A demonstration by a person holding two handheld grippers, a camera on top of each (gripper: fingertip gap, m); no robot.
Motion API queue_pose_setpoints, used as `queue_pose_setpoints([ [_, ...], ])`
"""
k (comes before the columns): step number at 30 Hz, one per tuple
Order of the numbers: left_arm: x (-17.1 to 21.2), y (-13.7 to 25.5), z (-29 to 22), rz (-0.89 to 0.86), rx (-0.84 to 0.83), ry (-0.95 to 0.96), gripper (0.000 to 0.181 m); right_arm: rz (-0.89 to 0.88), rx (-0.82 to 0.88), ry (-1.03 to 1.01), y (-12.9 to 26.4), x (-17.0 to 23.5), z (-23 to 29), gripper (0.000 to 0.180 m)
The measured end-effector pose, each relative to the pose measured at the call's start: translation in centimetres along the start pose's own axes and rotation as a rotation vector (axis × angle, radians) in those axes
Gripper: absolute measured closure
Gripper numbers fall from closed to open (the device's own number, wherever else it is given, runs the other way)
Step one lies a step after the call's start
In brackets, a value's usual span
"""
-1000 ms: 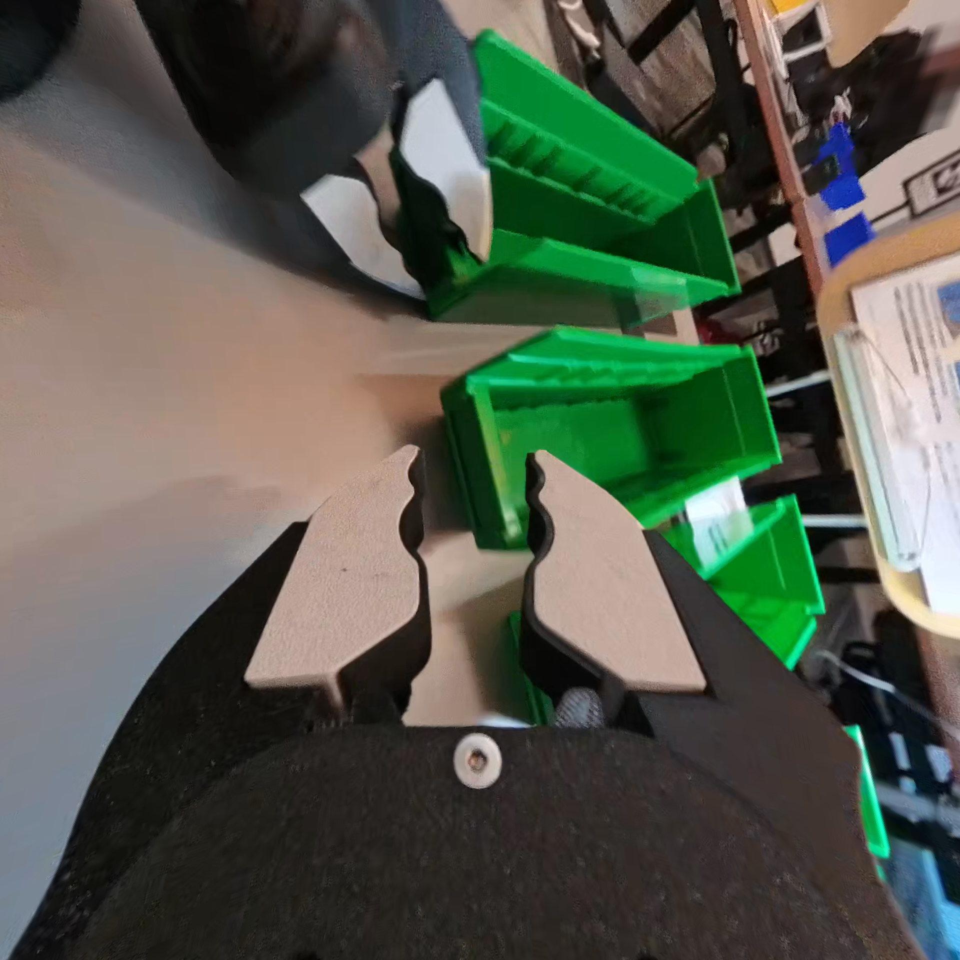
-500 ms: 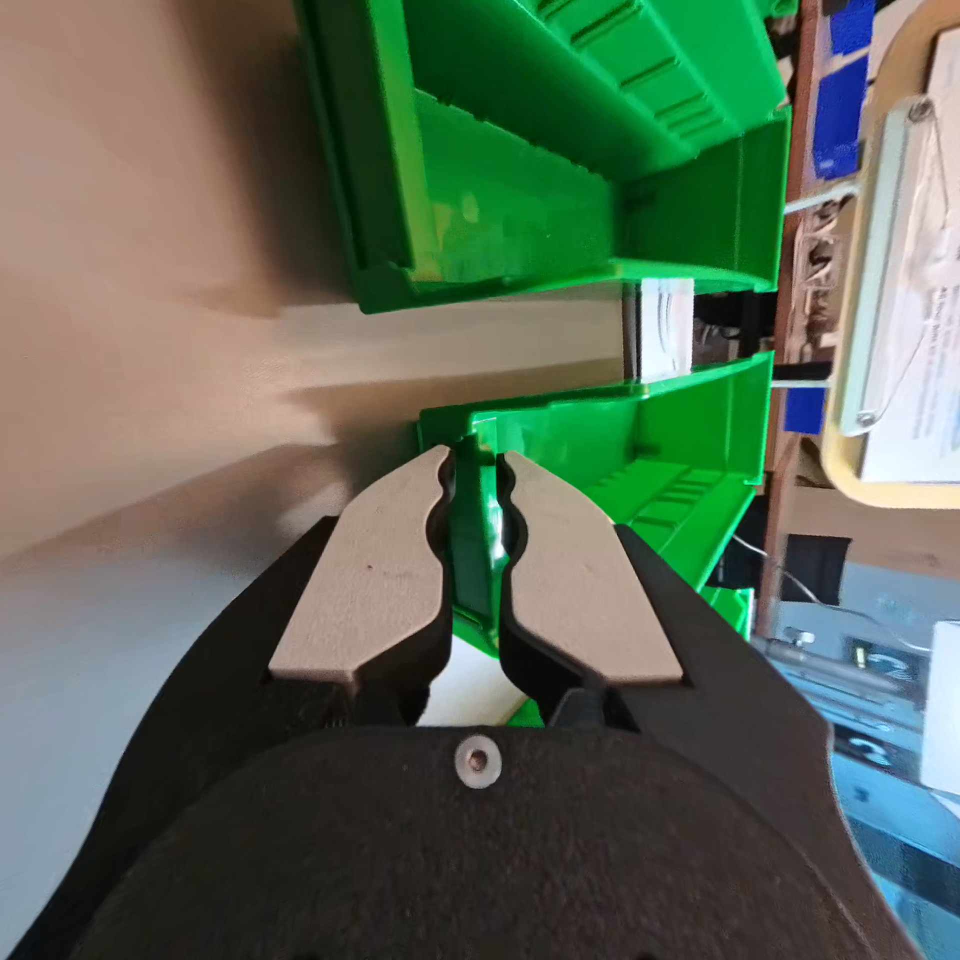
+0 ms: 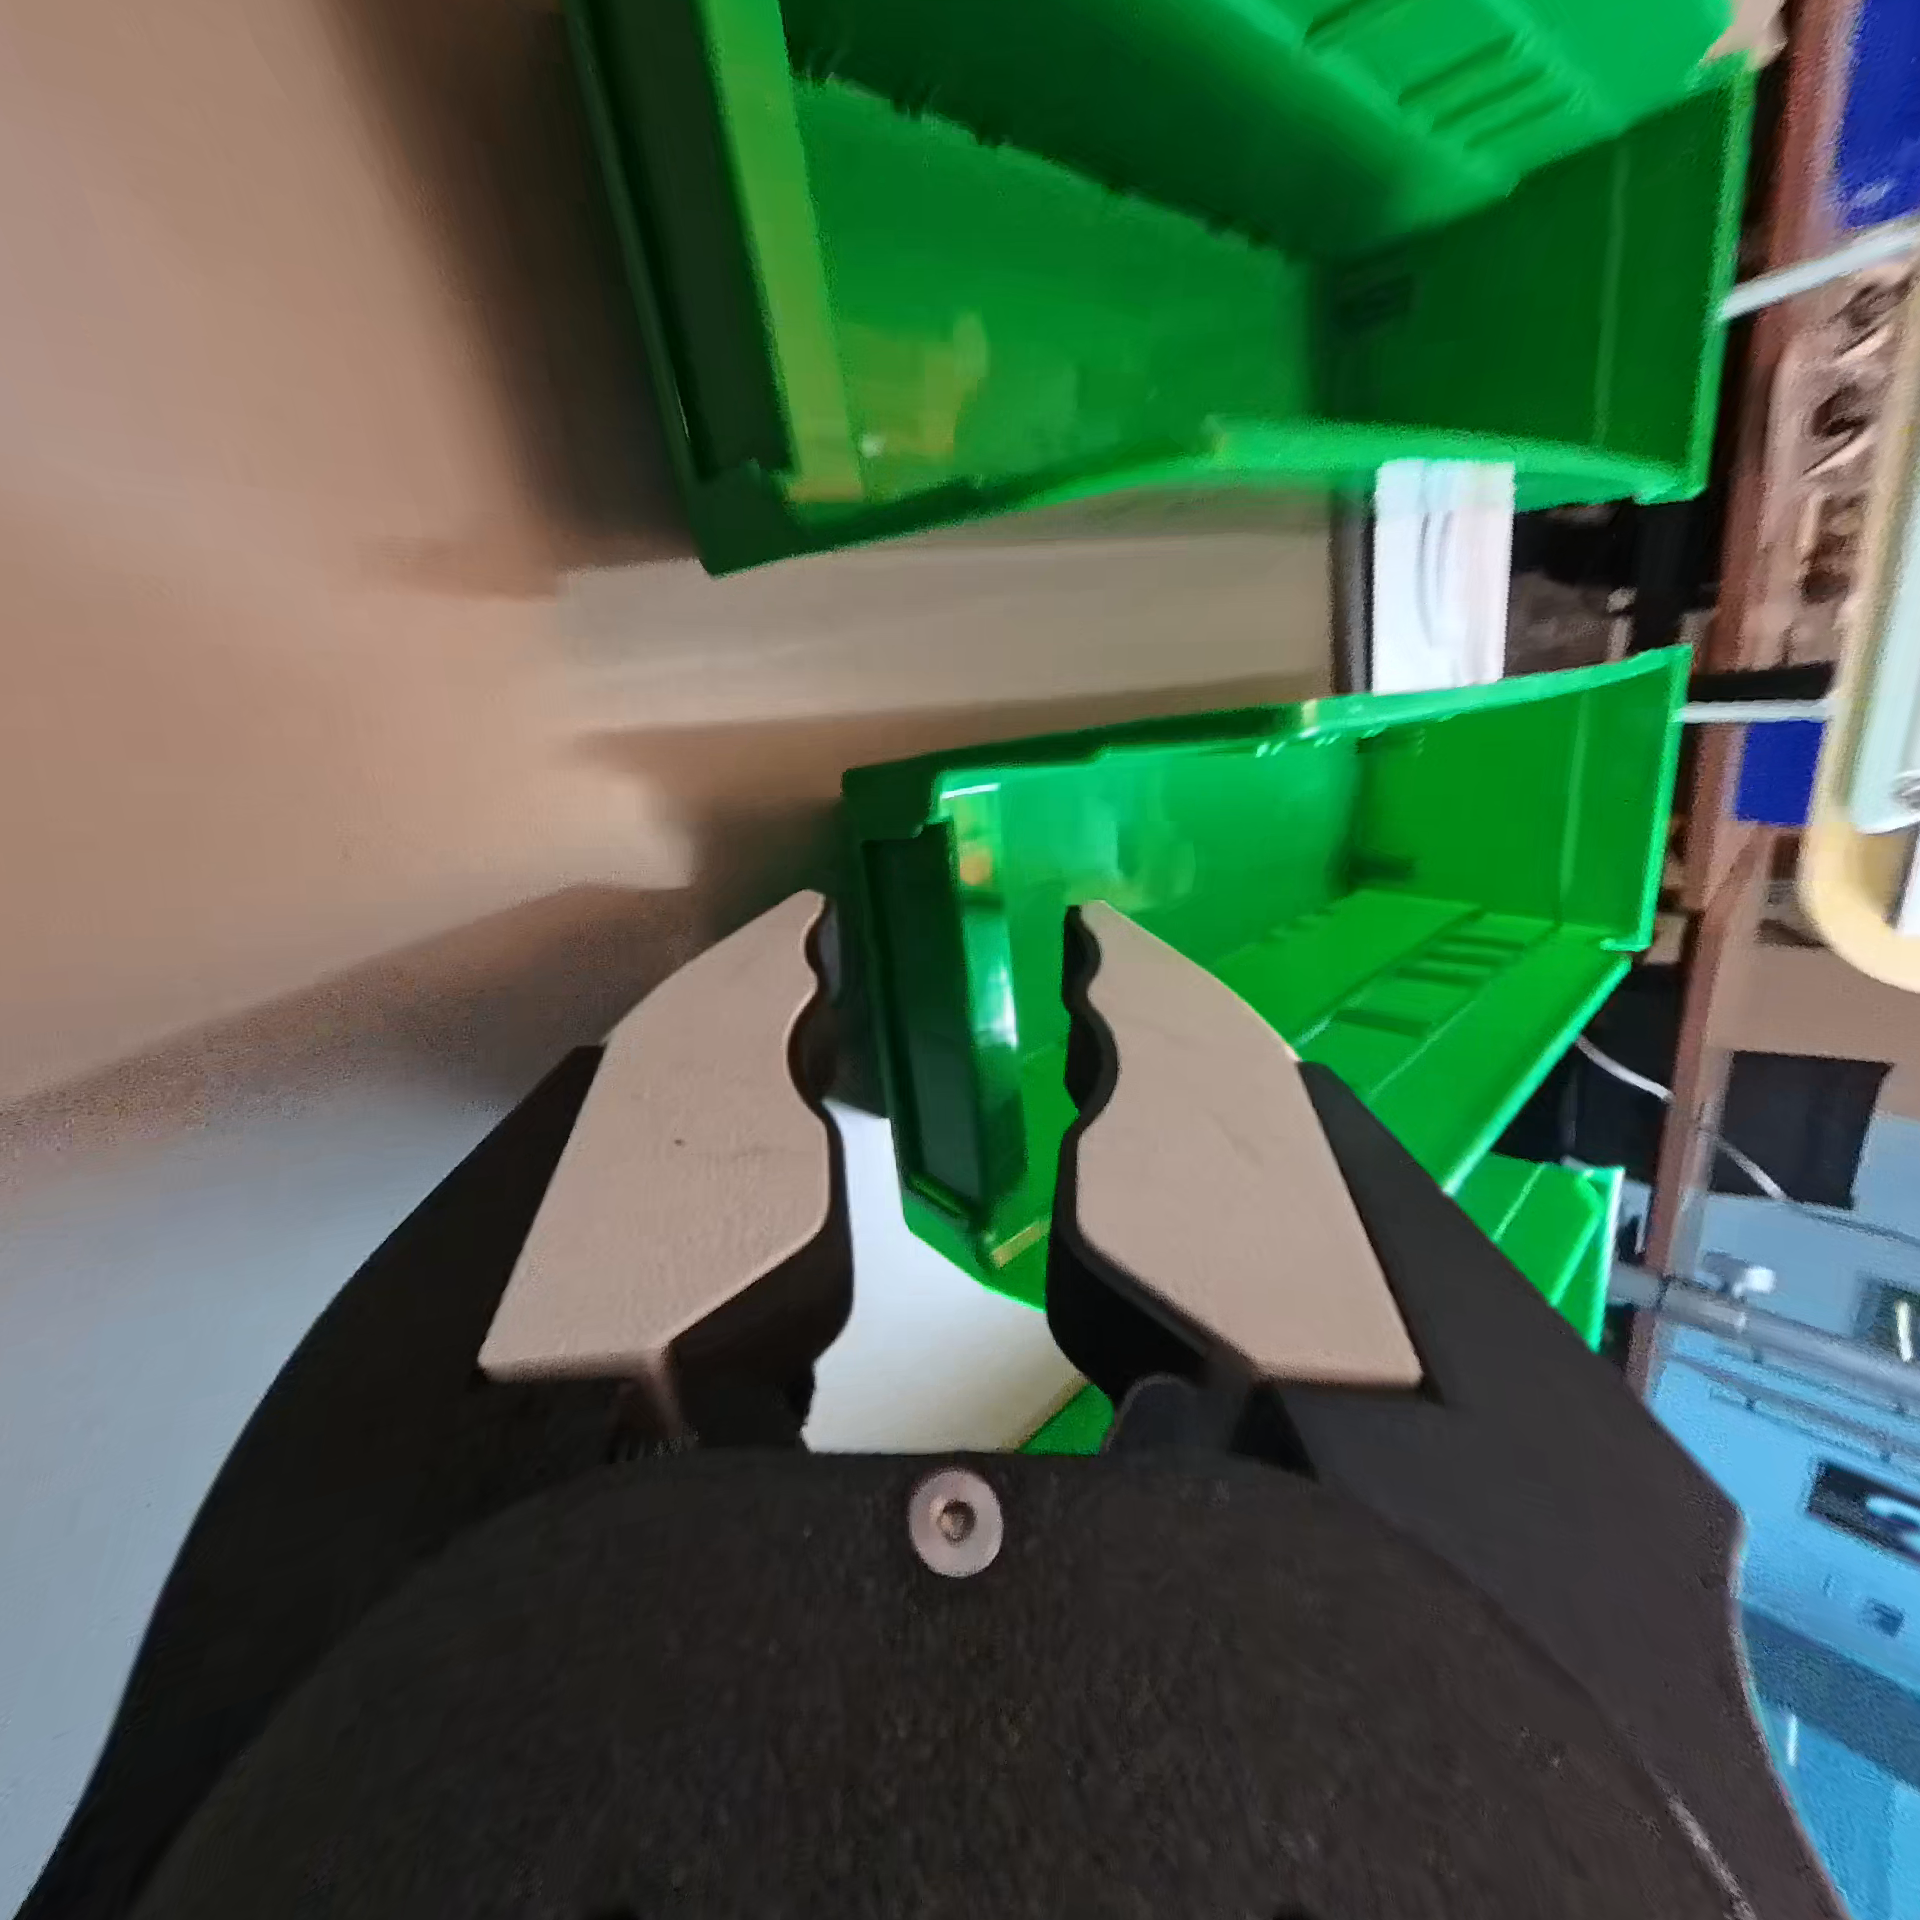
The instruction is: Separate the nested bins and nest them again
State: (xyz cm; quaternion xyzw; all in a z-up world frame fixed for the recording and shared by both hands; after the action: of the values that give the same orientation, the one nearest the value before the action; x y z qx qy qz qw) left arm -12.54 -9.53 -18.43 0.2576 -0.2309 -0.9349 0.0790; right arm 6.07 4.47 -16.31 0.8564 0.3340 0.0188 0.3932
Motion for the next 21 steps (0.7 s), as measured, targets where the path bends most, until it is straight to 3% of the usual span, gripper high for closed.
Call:
queue_pose_setpoints([
  [1,-0.1,0.0,0.0,-0.001,0.004,0.009,0.146,0.032,-0.008,0.001,-0.4,0.3,0.1,0.136],
  [3,0.0,-0.1,-0.1,0.011,0.006,0.008,0.143,0.064,0.024,0.044,-1.2,0.6,0.3,0.149],
  [10,0.3,0.0,0.0,0.018,-0.013,-0.008,0.145,-0.038,0.013,0.184,-0.1,-0.4,1.8,0.15],
  [21,0.4,-0.3,0.1,-0.001,-0.011,-0.036,0.147,0.003,0.001,0.133,-1.1,0.6,0.5,0.15],
])
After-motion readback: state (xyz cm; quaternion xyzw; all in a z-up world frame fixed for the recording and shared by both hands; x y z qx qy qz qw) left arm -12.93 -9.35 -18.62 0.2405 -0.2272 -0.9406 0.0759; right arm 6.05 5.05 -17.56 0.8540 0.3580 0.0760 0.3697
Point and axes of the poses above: each gripper's, where its closed fingertips meet, y back along the fingers, x out of its underside, z = x × y across the jaws, the point moved 5 cm from there along y, back along the fingers, and after that the axes turned 4 degrees about y, right-handed, at the moved point
